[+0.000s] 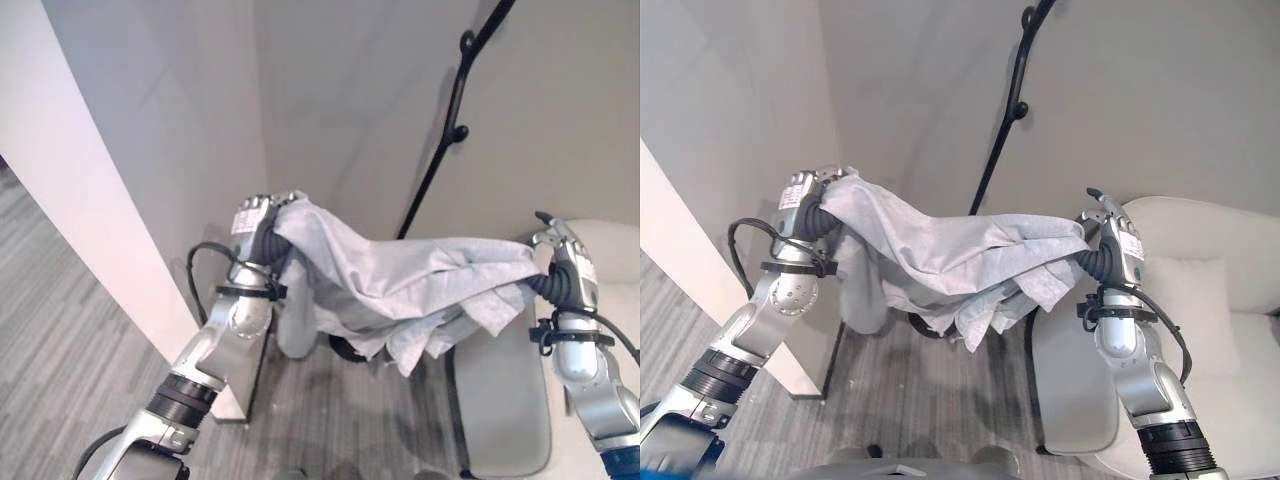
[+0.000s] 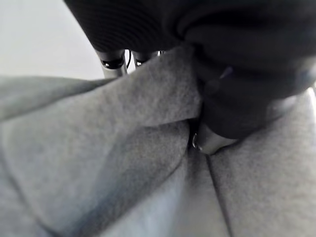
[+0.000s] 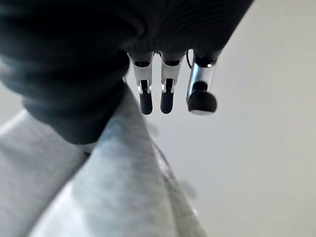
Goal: Hang the clothes on the sofa on the clothes rack.
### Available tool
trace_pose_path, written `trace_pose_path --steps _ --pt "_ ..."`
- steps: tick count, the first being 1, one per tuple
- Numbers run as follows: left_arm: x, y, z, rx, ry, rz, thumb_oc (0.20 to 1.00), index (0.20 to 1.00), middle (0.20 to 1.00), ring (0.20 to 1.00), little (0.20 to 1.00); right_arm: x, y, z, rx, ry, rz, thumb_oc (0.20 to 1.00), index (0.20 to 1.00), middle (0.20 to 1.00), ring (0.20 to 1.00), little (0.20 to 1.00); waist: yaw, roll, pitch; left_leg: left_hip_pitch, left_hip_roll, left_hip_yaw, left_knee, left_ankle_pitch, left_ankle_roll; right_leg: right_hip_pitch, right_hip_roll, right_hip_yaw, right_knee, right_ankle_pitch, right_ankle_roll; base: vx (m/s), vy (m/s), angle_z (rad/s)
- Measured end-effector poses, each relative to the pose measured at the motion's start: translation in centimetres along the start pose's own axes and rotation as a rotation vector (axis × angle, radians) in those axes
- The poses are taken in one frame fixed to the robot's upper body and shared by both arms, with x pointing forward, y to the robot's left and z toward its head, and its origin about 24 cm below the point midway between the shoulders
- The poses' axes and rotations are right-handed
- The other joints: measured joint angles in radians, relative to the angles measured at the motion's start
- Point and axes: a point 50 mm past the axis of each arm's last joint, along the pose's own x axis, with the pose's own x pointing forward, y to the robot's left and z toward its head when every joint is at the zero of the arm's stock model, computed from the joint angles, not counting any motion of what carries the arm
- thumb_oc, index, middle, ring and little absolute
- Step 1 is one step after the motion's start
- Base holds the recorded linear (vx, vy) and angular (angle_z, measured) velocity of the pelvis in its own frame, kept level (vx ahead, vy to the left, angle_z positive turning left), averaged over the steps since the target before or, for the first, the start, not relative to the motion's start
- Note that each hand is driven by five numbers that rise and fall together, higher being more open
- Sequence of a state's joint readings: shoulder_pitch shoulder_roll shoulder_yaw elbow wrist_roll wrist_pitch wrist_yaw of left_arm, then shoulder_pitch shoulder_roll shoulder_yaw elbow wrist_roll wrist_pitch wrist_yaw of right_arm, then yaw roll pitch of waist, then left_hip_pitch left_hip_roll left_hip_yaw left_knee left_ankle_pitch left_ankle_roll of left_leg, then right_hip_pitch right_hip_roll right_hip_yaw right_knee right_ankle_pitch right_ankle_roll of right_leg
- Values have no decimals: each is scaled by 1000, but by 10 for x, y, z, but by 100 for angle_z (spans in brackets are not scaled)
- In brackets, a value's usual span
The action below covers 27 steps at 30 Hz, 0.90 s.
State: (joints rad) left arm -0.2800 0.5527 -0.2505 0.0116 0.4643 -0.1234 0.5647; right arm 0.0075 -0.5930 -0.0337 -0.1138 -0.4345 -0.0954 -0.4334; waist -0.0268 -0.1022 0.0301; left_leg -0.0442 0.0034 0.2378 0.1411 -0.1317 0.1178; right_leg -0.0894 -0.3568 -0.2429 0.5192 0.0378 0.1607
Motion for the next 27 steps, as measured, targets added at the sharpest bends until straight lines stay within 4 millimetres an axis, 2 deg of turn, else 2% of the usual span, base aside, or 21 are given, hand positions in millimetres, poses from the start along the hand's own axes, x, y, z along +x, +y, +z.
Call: trace_pose_path --steps 2,3,4,5,7,8,9,12,13,15,16,17,18,20,23,25,27 --pt "-4 -2 1 9 -5 -9 200 200 200 200 200 0 -4 -3 -16 5 -7 200 200 200 200 200 -15 25 -3 29 -7 1 -51 28 8 8 28 -5 -40 -42 13 133 76 -28" --pt "-11 -4 -2 6 14 -23 200 200 200 200 200 0 -4 -3 -21 4 -3 200 200 200 200 200 -26 40 1 60 -7 4 -97 40 13 2 60 -12 -77 -97 7 179 24 -28" --pt "-20 -8 -6 4 44 -53 200 200 200 200 200 -2 -4 -2 -41 -5 3 200 200 200 200 200 -48 44 5 88 -9 25 -132 54 6 -37 91 -27 -105 -118 -3 184 -16 -39" --pt "-27 -12 -9 -2 71 -81 200 200 200 200 200 -1 -4 -1 -44 -14 2 200 200 200 200 200 -53 47 10 106 -10 36 -149 55 3 -79 113 -42 -138 -118 -5 195 -49 -26" --pt "-32 -15 -9 -2 81 -107 200 200 200 200 200 -1 -5 1 -46 -23 -2 200 200 200 200 200 -58 43 14 122 -16 51 -159 54 -5 -101 126 -42 -231 -104 -8 175 -67 -17" --pt "-33 -17 -9 3 80 -117 200 200 200 200 200 0 -6 2 -52 -29 -6 200 200 200 200 200 -62 39 19 135 -20 50 -168 50 -10 -101 134 -31 -311 -85 0 200 -80 -3" --pt "-33 -17 -10 28 70 -128 200 200 200 200 200 0 -6 2 -57 -33 -9 200 200 200 200 200 -67 32 21 145 -28 47 -175 50 -15 -96 143 8 -419 -40 14 184 -89 8" --pt "-32 -17 -13 45 72 -128 200 200 200 200 200 0 -9 2 -100 -41 -40 200 200 200 200 200 -88 20 34 176 -38 19 -182 35 -39 -92 143 84 -559 51 12 143 -62 24" --pt "-30 -16 -13 69 58 -124 200 200 200 200 200 1 -10 2 -107 -42 -45 200 200 200 200 200 -88 14 36 189 -43 13 -189 34 -45 -89 143 93 -568 63 10 273 -140 40" --pt "-23 -11 -11 118 13 -101 200 200 200 200 200 4 -18 1 -132 -49 -79 200 200 200 200 200 -91 -26 31 233 -63 -12 -198 21 -73 -27 129 113 -579 73 6 243 -94 32" --pt "-21 -9 -11 128 8 -89 200 200 200 200 200 5 -19 2 -143 -58 -83 200 200 200 200 200 -96 -32 29 256 -62 -23 -207 12 -90 -7 138 124 -591 125 -3 162 -64 23" --pt "-21 -9 -11 136 1 -83 200 200 200 200 200 6 -21 2 -159 -68 -83 200 200 200 200 200 -100 -25 24 268 -49 -29 -208 7 -105 5 150 123 -590 163 -5 217 -135 15" --pt "-19 -7 -7 148 -21 -69 200 200 200 200 200 9 -26 2 -185 -86 -90 200 200 200 200 200 -100 10 12 276 -7 -31 -210 -7 -129 20 190 110 -597 166 -20 235 -133 11" --pt "1 2 1 190 -100 -29 200 200 200 200 200 18 -34 1 -227 -113 -98 200 200 200 200 200 -105 36 6 291 45 -34 -218 -8 -160 42 240 86 -617 158 -55 172 -121 9" --pt "48 24 23 227 -233 131 200 200 200 200 200 37 -57 8 -279 -172 -182 200 200 200 200 200 -123 46 0 300 109 -33 -224 5 -189 64 300 60 -618 142 -91 198 -140 13" --pt "70 33 27 275 -269 173 200 200 200 200 200 48 -68 15 -301 -218 -225 200 200 200 200 200 -138 47 -1 305 130 -33 -226 8 -210 75 314 48 -618 133 -97 150 -76 15" --pt "80 42 28 320 -288 218 200 200 200 200 200 58 -81 21 -314 -255 -280 200 200 200 200 200 -155 65 -16 309 149 -34 -234 6 -221 79 333 43 -618 117 -104 162 -88 11"
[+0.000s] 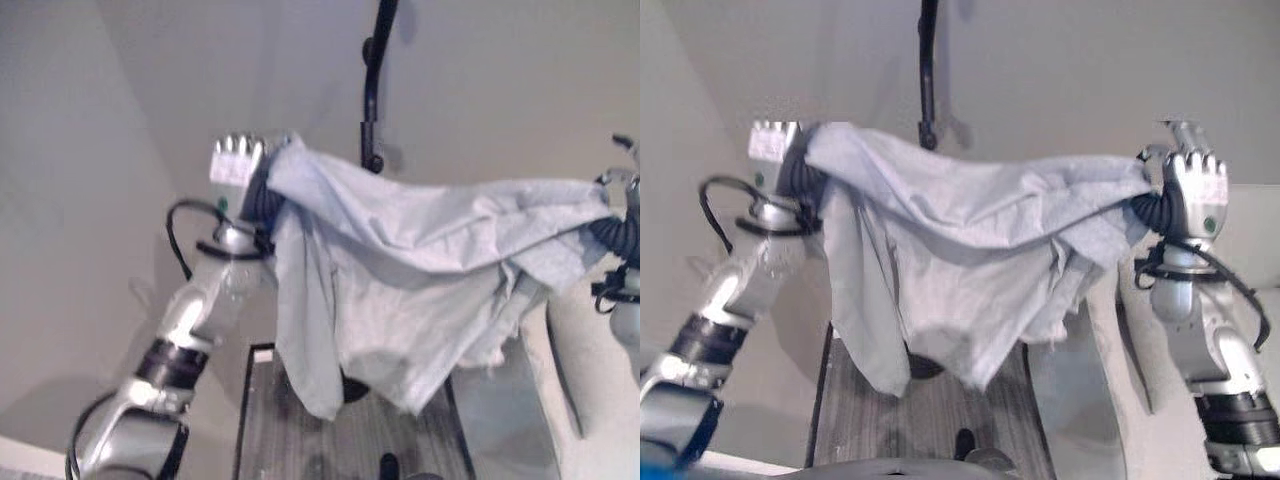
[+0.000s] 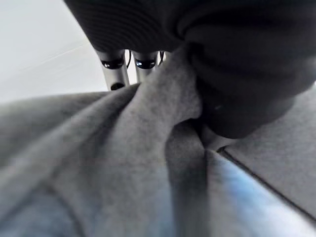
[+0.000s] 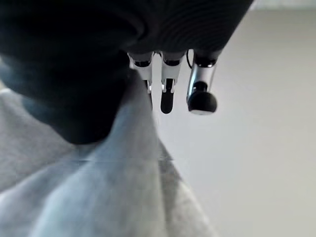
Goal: Hang the clothes on the sofa on the clothes rack.
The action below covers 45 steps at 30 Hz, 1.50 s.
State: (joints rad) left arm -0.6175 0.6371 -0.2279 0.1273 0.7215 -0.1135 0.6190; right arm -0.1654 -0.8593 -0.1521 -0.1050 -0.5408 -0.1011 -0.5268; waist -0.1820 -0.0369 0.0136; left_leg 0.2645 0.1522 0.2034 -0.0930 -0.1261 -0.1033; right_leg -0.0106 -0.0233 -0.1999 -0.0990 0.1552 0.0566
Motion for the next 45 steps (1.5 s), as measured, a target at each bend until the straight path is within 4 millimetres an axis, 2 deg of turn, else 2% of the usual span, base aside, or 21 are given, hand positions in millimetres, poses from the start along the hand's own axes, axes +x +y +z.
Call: trace_pose_path --steps 6,8,10,13,16,18,20,21,24,25,27,29,30,32,34,35,37,39,40,42,45 --pt "19 4 -32 161 41 -25 200 200 200 200 200 42 -16 -9 -58 -44 -75 200 200 200 200 200 -4 23 -18 3 17 -1 1 0 -9 4 14 -8 0 -8 -7 109 -73 2" --pt "25 4 -47 253 43 -70 200 200 200 200 200 55 -7 -7 -26 -39 -62 200 200 200 200 200 -2 23 -22 14 25 1 2 -8 -23 11 24 -5 -3 -15 -13 148 -74 -4" --pt "38 6 -54 306 51 -78 200 200 200 200 200 65 0 -10 -22 -40 -16 200 200 200 200 200 10 20 -33 13 37 -1 11 -11 -34 17 30 -10 -3 -19 -17 188 -89 3" --pt "57 0 -63 377 60 -140 200 200 200 200 200 94 17 -12 -32 -14 70 200 200 200 200 200 20 22 -56 -4 59 -7 29 -17 -49 11 50 -15 -3 -25 -28 156 -78 4" --pt "59 -11 -70 409 96 -227 200 200 200 200 200 108 27 -15 -40 24 132 200 200 200 200 200 20 29 -66 -25 69 -26 41 -17 -55 4 54 -33 -5 -30 -35 114 -61 17" --pt "52 -20 -80 451 136 -314 200 200 200 200 200 119 34 -7 -13 26 164 200 200 200 200 200 22 36 -70 -40 73 -32 43 -12 -61 -7 57 -40 -1 -29 -42 147 -61 10" --pt "45 -31 -83 442 179 -377 200 200 200 200 200 124 43 -1 -23 12 219 200 200 200 200 200 24 38 -71 -38 75 -29 46 -7 -70 -7 58 -43 -4 -31 -45 52 -46 7" --pt "42 -44 -82 457 217 -438 200 200 200 200 200 132 52 1 -43 36 263 200 200 200 200 200 25 37 -72 -49 78 -34 46 -5 -73 -11 58 -52 -4 -31 -48 -9 -52 12" --pt "52 -55 -74 467 261 -496 200 200 200 200 200 153 54 4 -74 96 286 200 200 200 200 200 28 37 -75 -97 74 -54 41 8 -77 -54 49 -71 0 -21 -59 1 -41 18" --pt "60 -56 -67 417 279 -481 200 200 200 200 200 162 49 8 -43 111 261 200 200 200 200 200 35 37 -75 -116 71 -53 37 20 -79 -74 47 -72 0 -6 -72 1 -73 9" --pt "56 -63 -66 443 311 -529 200 200 200 200 200 166 60 17 -35 132 290 200 200 200 200 200 30 39 -77 -125 74 -51 25 38 -87 -78 47 -81 0 -12 -67 -9 -64 11" --pt "61 -75 -50 419 316 -557 200 200 200 200 200 166 64 15 -44 180 321 200 200 200 200 200 35 39 -82 -157 77 -53 22 40 -86 -108 46 -92 0 -20 -63 -71 -33 16" --pt "60 -81 -43 398 302 -581 200 200 200 200 200 166 67 16 -44 184 344 200 200 200 200 200 44 38 -81 -181 75 -52 16 50 -87 -137 46 -95 0 -3 -81 -174 -32 6" --pt "55 -86 -41 383 313 -609 200 200 200 200 200 164 73 19 -34 191 363 200 200 200 200 200 47 41 -82 -220 74 -52 17 55 -85 -172 43 -94 0 0 -81 -135 -17 0" --pt "53 -95 -29 348 299 -631 200 200 200 200 200 159 77 17 -40 204 383 200 200 200 200 200 53 40 -82 -279 64 -57 1 80 -85 -236 32 -103 0 12 -79 -72 -30 10" --pt "49 -100 -26 337 296 -651 200 200 200 200 200 155 83 17 -40 211 403 200 200 200 200 200 54 40 -79 -294 63 -58 1 84 -84 -249 32 -104 1 22 -89 -83 -32 11" --pt "29 -119 -10 277 274 -702 200 200 200 200 200 128 107 11 -33 237 484 200 200 200 200 200 52 42 -78 -303 71 -65 1 89 -86 -253 35 -117 0 20 -86 -44 -12 14" --pt "18 -128 -1 242 253 -726 200 200 200 200 200 114 117 8 -31 242 526 200 200 200 200 200 51 45 -74 -313 70 -74 1 90 -86 -261 34 -122 0 17 -83 -26 -3 9" --pt "1 -135 2 194 268 -740 200 200 200 200 200 94 132 8 21 262 563 200 200 200 200 200 50 46 -69 -315 70 -71 1 92 -86 -263 34 -120 0 19 -84 0 0 0" --pt "-18 -145 10 151 268 -777 200 200 200 200 200 69 151 13 52 252 639 200 200 200 200 200 51 50 -67 -312 70 -70 1 92 -86 -259 35 -120 0 14 -76 0 0 0" --pt "-31 -153 23 57 298 -783 200 200 200 200 200 51 167 36 134 192 702 200 200 200 200 200 52 63 -52 -304 71 -69 1 91 -86 -251 36 -120 0 12 -73 0 0 0"
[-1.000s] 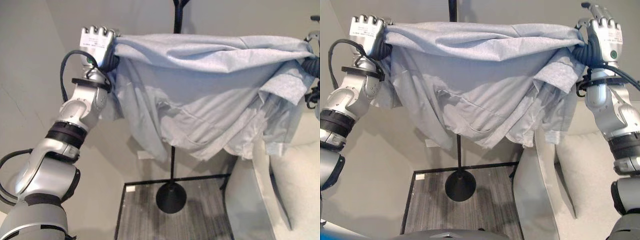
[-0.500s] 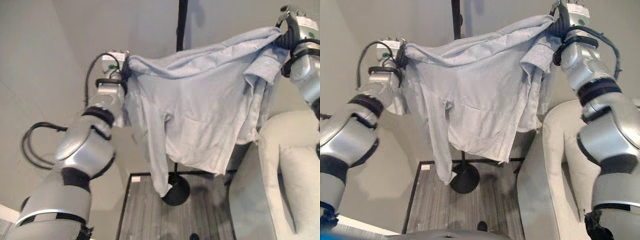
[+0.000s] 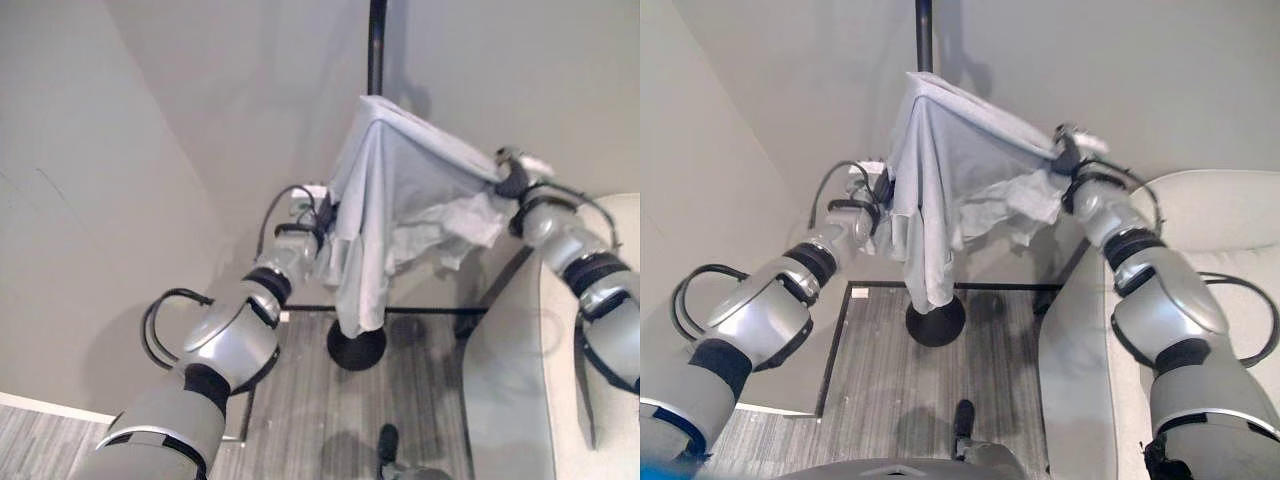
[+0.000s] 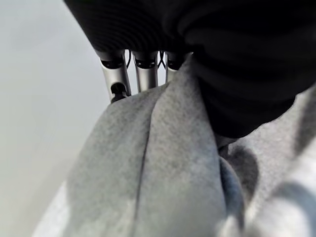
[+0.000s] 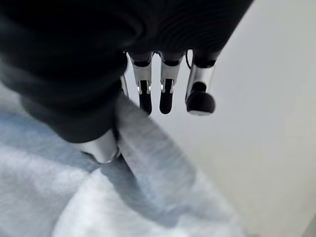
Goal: Hang the clothes on the sofa on the clothes rack.
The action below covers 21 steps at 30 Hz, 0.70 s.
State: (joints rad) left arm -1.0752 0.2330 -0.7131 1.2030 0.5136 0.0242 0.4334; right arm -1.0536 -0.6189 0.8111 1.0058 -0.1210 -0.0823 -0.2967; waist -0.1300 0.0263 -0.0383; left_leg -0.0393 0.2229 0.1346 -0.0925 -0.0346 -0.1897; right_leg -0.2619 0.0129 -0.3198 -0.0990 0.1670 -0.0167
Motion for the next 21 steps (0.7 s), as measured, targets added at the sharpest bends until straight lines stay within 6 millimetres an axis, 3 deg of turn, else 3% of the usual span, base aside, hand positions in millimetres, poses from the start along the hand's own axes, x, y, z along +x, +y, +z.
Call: trace_pose_path --steps 2,4,5,6,7,8,9,10,11,14,16,17,21 --pt "-9 -13 -2 -108 35 -16 200 200 200 200 200 -8 11 7 71 -40 9 200 200 200 200 200 0 5 4 19 4 11 -1 0 0 17 3 2 0 -4 6 -3 34 -4" --pt "-22 -29 -4 -402 134 -13 200 200 200 200 200 -23 22 14 208 -85 -3 200 200 200 200 200 0 11 22 42 7 22 -5 -1 -1 40 6 2 -1 -15 16 7 65 -2" --pt "-37 -37 -4 -636 176 15 341 341 341 341 341 -40 28 17 339 -113 -21 200 200 200 200 200 -1 13 37 58 8 25 -6 -2 -2 56 7 3 -1 -18 19 22 42 0" --pt "-45 -45 -3 -714 194 3 413 413 413 413 413 -47 37 17 380 -115 -8 200 200 200 200 200 -2 15 40 62 8 27 -6 -3 -4 60 7 3 -1 -18 18 0 0 0" --pt "-52 -51 1 -849 217 -2 671 671 671 671 671 -53 46 18 456 -99 2 200 200 200 200 200 -2 14 41 63 8 28 -6 -3 -4 61 6 3 -1 -18 18 35 34 0" --pt "-60 -55 1 -956 241 8 1000 1000 1000 1000 1000 -61 53 17 540 -76 -4 200 200 200 200 200 -3 13 41 67 9 28 -6 -4 -5 65 7 3 -1 -18 18 26 44 0" --pt "-72 -68 7 -1163 309 -12 1000 1000 1000 1000 1000 -70 72 22 702 -28 28 291 291 291 291 291 -3 13 51 85 8 29 -7 -5 -5 82 6 3 -2 -19 19 40 50 -1" --pt "-77 -74 9 -1265 356 -17 1000 1000 1000 1000 1000 -74 81 26 793 1 35 470 470 470 470 470 -5 12 60 98 8 31 -7 -5 -6 94 6 5 -3 -19 19 24 40 -3" --pt "-80 -79 16 -1369 391 -31 1000 1000 1000 1000 1000 -76 90 33 888 21 59 1000 1000 1000 1000 1000 -4 12 61 99 8 33 -7 -6 -6 95 6 5 -5 -20 18 14 42 -3" --pt "-85 -87 33 -1683 468 -57 1000 1000 1000 1000 1000 -84 116 63 1298 92 149 1000 1000 1000 1000 1000 -2 12 61 113 9 42 -7 -6 -6 104 6 7 -4 -19 18 -4 36 -4" --pt "-88 -88 50 -1837 470 -90 1000 1000 1000 1000 1000 -89 132 77 1481 143 229 1000 1000 1000 1000 1000 3 11 61 131 11 41 -7 -6 -6 125 7 6 -6 -20 18 -5 50 1" --pt "-93 -92 48 -1867 478 -108 1000 1000 1000 1000 1000 -90 134 77 1622 184 229 1000 1000 1000 1000 1000 1 10 61 145 10 42 -7 -6 -6 140 6 5 -5 -20 18 -9 76 3" --pt "-112 -110 13 -1901 634 -37 1000 1000 1000 1000 1000 -89 128 55 1700 238 163 1000 1000 1000 1000 1000 1 -6 48 184 10 46 -6 -7 -7 176 7 7 -3 -22 16 -4 26 0"
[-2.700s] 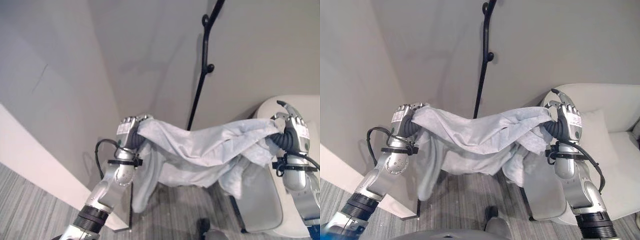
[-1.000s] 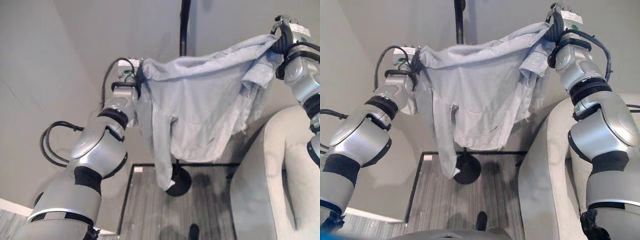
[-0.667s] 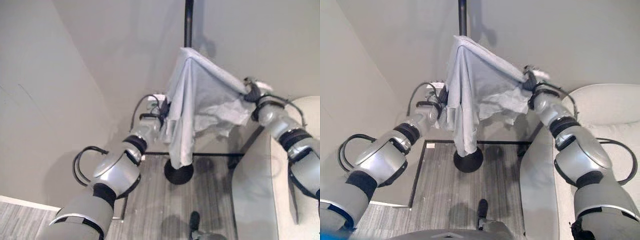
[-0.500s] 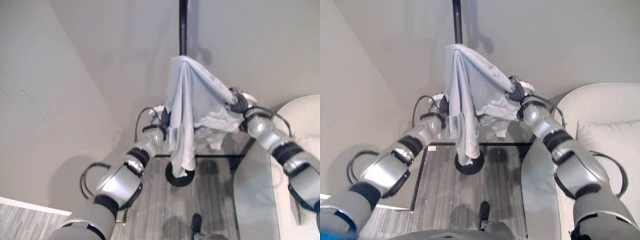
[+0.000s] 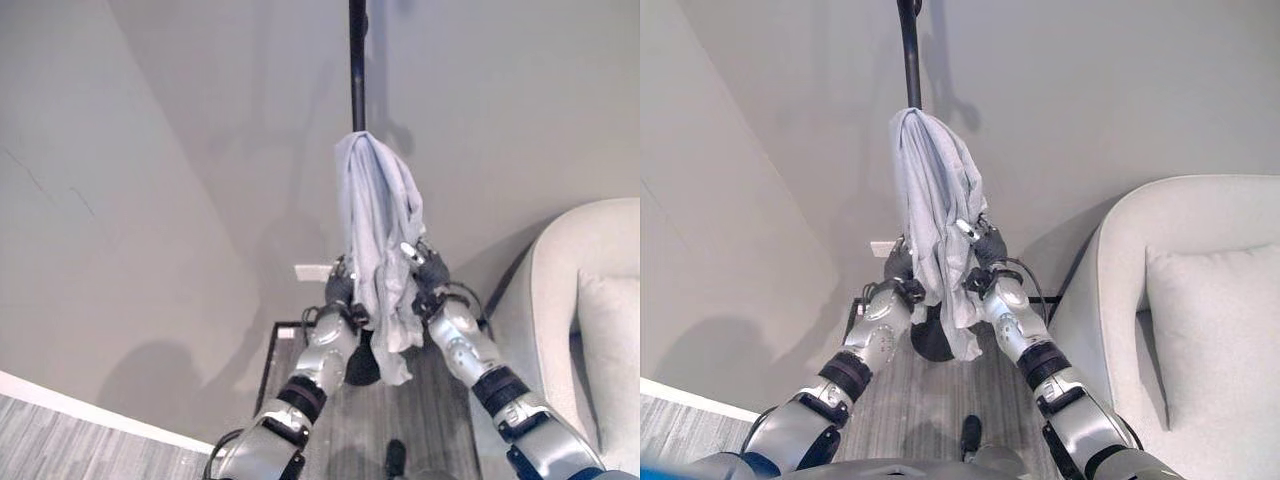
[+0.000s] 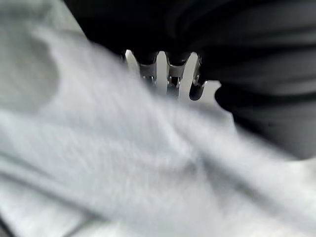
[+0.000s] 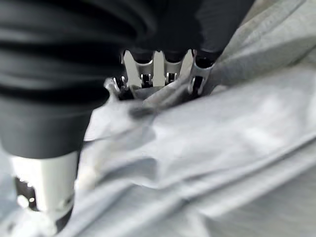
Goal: Hang the clothes on the sofa on the clothes rack.
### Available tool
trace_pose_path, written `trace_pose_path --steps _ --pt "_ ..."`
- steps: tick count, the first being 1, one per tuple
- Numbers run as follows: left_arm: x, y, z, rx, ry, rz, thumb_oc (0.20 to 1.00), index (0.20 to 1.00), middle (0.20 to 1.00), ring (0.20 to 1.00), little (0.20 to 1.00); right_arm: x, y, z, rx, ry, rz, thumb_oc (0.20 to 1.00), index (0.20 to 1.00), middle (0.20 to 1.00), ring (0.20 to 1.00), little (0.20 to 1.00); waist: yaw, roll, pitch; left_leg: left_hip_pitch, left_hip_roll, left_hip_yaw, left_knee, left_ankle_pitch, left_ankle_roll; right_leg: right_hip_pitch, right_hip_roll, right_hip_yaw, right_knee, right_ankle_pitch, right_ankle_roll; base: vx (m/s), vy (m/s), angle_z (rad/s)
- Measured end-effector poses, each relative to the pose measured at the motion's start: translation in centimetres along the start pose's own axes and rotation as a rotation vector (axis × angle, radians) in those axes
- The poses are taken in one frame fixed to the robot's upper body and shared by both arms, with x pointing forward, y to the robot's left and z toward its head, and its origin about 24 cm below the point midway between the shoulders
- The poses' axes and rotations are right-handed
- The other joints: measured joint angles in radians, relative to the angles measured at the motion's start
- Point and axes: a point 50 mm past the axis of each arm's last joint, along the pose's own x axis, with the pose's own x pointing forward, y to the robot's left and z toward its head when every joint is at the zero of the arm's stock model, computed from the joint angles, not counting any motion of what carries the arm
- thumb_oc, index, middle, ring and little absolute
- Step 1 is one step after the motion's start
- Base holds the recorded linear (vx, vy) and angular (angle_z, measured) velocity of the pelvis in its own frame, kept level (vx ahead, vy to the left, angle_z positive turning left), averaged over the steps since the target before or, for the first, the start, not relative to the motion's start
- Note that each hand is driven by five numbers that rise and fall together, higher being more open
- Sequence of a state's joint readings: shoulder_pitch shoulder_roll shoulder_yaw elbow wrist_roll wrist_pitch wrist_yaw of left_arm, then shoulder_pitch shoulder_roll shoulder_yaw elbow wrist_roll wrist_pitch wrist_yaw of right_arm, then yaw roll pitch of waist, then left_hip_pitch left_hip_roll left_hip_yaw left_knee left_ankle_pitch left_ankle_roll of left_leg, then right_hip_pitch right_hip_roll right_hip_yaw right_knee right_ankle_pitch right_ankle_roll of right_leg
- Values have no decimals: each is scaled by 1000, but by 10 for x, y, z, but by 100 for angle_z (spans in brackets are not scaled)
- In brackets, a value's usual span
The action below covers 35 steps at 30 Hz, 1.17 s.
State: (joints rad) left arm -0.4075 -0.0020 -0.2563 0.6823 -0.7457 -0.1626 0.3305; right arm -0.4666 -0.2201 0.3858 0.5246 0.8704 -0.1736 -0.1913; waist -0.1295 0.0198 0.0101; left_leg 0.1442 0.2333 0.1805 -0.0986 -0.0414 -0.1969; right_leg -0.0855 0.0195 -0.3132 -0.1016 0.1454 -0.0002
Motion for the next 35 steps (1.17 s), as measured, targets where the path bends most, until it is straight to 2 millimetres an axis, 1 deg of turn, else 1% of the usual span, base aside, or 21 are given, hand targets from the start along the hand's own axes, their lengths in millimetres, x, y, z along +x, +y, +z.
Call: trace_pose_path --steps 2,3,4,6,10,13,16,17,20,21,22,25,26,27,28,29,31,32,33,34,35 --pt "0 25 3 21 -6 57 1000 1000 1000 1000 1000 -5 -21 3 12 -11 -66 1000 1000 1000 1000 1000 3 -22 -28 2 -1 -2 1 0 0 3 -1 0 0 -2 -2 -23 31 2" --pt "0 25 3 21 -6 57 1000 1000 1000 1000 1000 -5 -21 3 12 -11 -66 1000 1000 1000 1000 1000 3 -22 -28 2 -1 -2 1 0 0 3 -1 0 0 -2 -2 0 0 0" --pt "-4 45 -2 24 8 108 1000 1000 1000 1000 1000 -14 -40 2 34 -18 -126 1000 1000 1000 1000 1000 2 -26 -52 4 -1 -2 0 -1 2 5 -1 0 2 -1 0 0 0 0" --pt "-7 67 -5 26 31 180 1000 1000 1000 1000 1000 -23 -56 2 55 -33 -181 1000 1000 1000 1000 1000 -1 -24 -61 17 -3 4 0 -4 7 20 0 7 -1 -1 0 -7 8 -5" --pt "-14 91 -12 -42 46 278 1000 1000 1000 1000 1000 -38 -64 9 82 -80 -185 1000 1000 1000 1000 1000 -1 -13 -80 27 -1 12 -1 -9 13 24 3 18 -2 -5 -5 -12 -4 -8" --pt "-17 104 -13 -44 53 323 1000 1000 1000 1000 1000 -40 -66 13 83 -103 -183 1000 1000 1000 1000 1000 -2 -10 -83 34 2 23 0 -9 13 26 9 24 -2 -5 -6 -8 -12 -11" --pt "-24 125 -12 -92 38 403 1000 1000 1000 1000 1000 -47 -75 24 188 -173 -163 1000 1000 1000 1000 1000 -2 -9 -86 36 10 27 0 -9 13 25 17 25 -2 -5 -6 8 -30 -6" --pt "-33 144 -16 -128 34 468 1000 1000 1000 1000 1000 -60 -90 18 275 -179 -179 1000 1000 1000 1000 1000 -2 -14 -96 37 18 28 0 -8 13 25 24 25 -2 -5 -6 0 0 0" --pt "-52 173 -26 -130 56 565 1000 1000 1000 1000 1000 -80 -107 -2 384 -172 -251 1000 1000 1000 1000 1000 0 -21 -103 40 26 31 0 -8 13 27 32 25 -3 -7 -7 -2 -8 -3" --pt "-63 189 -35 -90 99 605 1000 1000 1000 1000 1000 -90 -117 -24 440 -137 -324 1000 1000 1000 1000 1000 -2 -24 -100 38 27 33 -1 -8 13 24 33 25 -3 -6 -7 -3 -1 -4" --pt "-68 196 -43 -74 134 623 1000 1000 1000 1000 1000 -97 -127 -39 459 -110 -386 1000 1000 1000 1000 1000 -2 -27 -103 39 28 33 -1 -8 14 25 33 25 -3 -6 -7 0 0 0" --pt "-86 208 -67 -48 242 660 1000 1000 1000 1000 1000 -125 -148 -84 514 38 -580 1000 1000 1000 1000 1000 2 -35 -104 34 28 35 -1 -6 16 22 32 25 -2 -7 -7 5 11 3" --pt "-94 213 -79 -33 301 660 1000 1000 1000 1000 1000 -138 -155 -110 620 92 -707 1000 1000 1000 1000 1000 3 -33 -89 31 29 32 -1 -4 19 22 31 22 -3 -13 2 -7 19 5" --pt "-99 214 -85 -30 333 661 1000 1000 1000 1000 1000 -148 -159 -124 667 126 -789 1000 1000 1000 1000 1000 2 -33 -86 29 31 31 -1 -4 19 20 31 20 -3 -14 3 -7 18 7" --pt "-105 217 -93 -19 377 662 1000 1000 1000 1000 1000 -164 -164 -140 686 195 -874 1000 1000 1000 1000 1000 6 -36 -86 29 33 30 -1 -5 18 22 32 19 -3 -15 5 -12 20 10" --pt "-115 220 -107 15 470 653 1000 1000 1000 1000 1000 -196 -169 -164 707 343 -1024 1000 1000 1000 1000 1000 13 -34 -85 23 40 28 -1 -5 19 18 36 13 3 -22 14 -9 13 13" --pt "-132 226 -122 71 582 643 1000 1000 1000 1000 1000 -236 -174 -181 712 500 -1185 1000 1000 1000 1000 1000 29 -27 -78 14 50 25 -1 -3 21 -8 35 6 51 -33 17 16 21 12" --pt "-140 229 -127 70 617 658 1000 1000 1000 1000 1000 -249 -175 -185 715 535 -1230 1000 1000 1000 1000 1000 25 -32 -75 14 49 30 -1 -5 18 -19 31 2 64 -48 16 40 25 10" --pt "-147 231 -131 80 646 656 1000 1000 1000 1000 1000 -260 -176 -187 726 554 -1251 1000 1000 1000 1000 1000 23 -27 -71 12 48 34 -1 -4 19 -13 34 -7 47 -54 21 0 0 0" --pt "-158 228 -143 43 703 661 1000 1000 1000 1000 1000 -275 -181 -187 696 625 -1294 1000 1000 1000 1000 1000 43 32 -61 1 99 51 2 1 33 -23 57 -28 79 -88 32 0 0 0" --pt "-160 227 -146 37 716 653 1000 1000 1000 1000 1000 -287 -180 -189 687 698 -1317 1000 1000 1000 1000 1000 51 46 -54 -20 121 49 26 -1 22 -101 34 0 354 -166 -20 -3 10 -8"
